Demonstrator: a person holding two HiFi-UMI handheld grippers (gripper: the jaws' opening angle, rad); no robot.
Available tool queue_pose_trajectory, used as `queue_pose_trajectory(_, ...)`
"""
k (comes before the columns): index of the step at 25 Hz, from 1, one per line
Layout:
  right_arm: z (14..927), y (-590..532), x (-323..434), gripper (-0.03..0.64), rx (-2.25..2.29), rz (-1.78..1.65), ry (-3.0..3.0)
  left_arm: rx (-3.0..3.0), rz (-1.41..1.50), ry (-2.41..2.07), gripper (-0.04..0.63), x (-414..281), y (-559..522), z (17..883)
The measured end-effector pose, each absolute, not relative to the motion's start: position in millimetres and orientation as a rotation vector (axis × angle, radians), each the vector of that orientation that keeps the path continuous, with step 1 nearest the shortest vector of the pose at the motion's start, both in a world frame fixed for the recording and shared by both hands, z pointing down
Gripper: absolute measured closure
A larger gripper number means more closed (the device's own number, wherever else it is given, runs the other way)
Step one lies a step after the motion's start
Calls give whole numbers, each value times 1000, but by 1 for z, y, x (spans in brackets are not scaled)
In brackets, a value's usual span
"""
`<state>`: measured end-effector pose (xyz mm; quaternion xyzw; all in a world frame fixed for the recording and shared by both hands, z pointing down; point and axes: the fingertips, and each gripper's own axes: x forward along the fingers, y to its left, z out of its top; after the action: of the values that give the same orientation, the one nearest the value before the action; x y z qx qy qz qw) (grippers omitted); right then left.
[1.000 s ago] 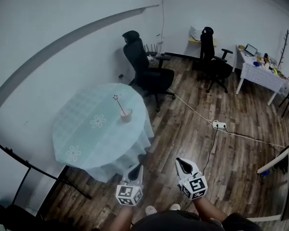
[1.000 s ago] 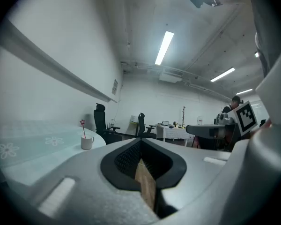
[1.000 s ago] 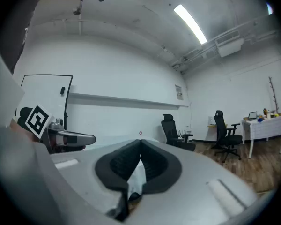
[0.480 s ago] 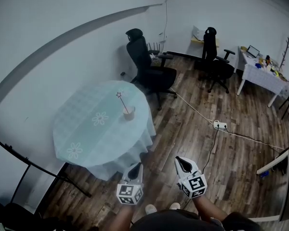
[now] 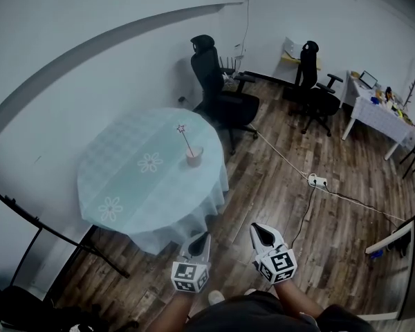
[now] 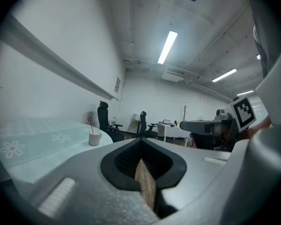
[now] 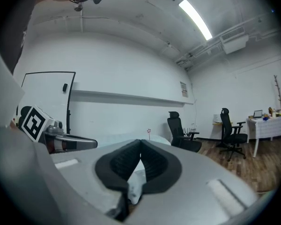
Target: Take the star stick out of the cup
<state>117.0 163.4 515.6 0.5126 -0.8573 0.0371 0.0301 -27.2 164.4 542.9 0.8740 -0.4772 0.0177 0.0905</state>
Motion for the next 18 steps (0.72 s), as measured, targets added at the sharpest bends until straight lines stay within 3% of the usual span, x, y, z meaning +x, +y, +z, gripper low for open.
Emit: queue_pose_trajectory(18, 532, 76, 108, 614, 1475, 146, -2692, 2557, 93, -1519, 591, -29, 81, 546)
